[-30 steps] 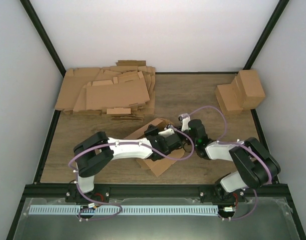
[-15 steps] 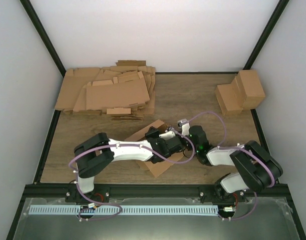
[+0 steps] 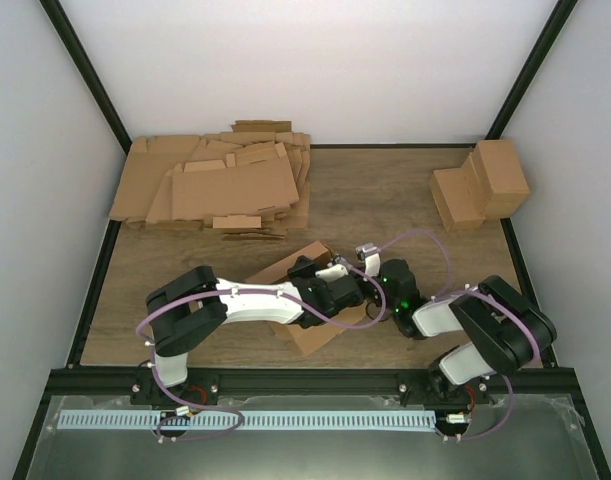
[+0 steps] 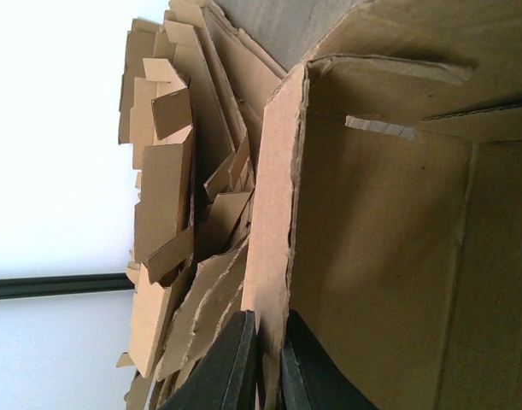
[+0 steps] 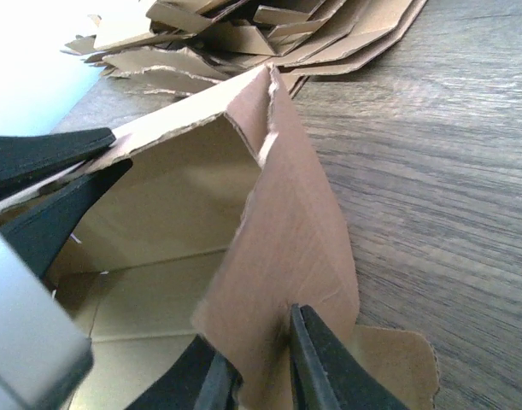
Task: Fold the paper box
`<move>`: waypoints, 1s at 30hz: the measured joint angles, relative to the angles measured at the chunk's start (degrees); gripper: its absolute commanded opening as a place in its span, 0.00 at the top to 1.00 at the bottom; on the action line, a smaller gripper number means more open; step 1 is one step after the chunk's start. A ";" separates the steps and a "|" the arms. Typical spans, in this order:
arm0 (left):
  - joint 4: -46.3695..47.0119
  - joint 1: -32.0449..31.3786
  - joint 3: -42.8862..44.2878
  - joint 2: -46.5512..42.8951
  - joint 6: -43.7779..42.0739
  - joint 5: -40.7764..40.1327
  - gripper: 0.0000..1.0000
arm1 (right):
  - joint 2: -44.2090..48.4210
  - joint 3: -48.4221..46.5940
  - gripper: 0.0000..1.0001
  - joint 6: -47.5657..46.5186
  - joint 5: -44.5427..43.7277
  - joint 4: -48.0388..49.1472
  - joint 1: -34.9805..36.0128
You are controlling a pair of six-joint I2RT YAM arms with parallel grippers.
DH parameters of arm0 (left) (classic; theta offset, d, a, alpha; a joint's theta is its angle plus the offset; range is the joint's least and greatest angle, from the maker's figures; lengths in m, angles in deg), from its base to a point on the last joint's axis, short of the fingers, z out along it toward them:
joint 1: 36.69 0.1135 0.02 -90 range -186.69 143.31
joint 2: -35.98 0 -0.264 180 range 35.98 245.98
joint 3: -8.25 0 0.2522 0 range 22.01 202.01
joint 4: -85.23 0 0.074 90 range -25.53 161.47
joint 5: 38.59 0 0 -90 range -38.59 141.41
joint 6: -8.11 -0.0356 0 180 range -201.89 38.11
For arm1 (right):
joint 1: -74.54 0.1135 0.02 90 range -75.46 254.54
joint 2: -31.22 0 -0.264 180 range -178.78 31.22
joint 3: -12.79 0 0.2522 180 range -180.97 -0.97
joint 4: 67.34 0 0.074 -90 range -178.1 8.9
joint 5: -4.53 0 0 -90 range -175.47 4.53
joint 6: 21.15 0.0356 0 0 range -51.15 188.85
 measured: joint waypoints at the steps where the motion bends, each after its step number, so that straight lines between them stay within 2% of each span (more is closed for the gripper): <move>1: 0.11 0.00 -0.07 0.00 -0.02 -0.04 0.91 | -0.33 0.09 0.77 0.17 0.07 0.42 0.02; 4: 0.42 0.00 -0.22 0.00 -0.09 -0.07 0.91 | -0.74 0.44 0.71 0.57 0.20 1.31 0.13; 17: 0.81 0.00 -0.85 0.00 -0.42 0.04 0.91 | 1.09 2.21 0.56 1.11 -1.27 1.31 0.28; 22: 1.22 0.00 -0.87 0.00 -0.76 0.11 0.91 | 4.66 4.17 0.49 1.66 -0.22 1.29 -0.50; 26: 1.38 -0.02 -0.92 0.00 -0.96 0.13 0.91 | 9.01 6.49 0.36 2.51 1.38 1.36 -2.99; 30: 1.40 -0.11 -0.96 0.00 -1.07 0.17 0.91 | 13.25 8.96 0.34 3.78 2.75 1.31 -6.93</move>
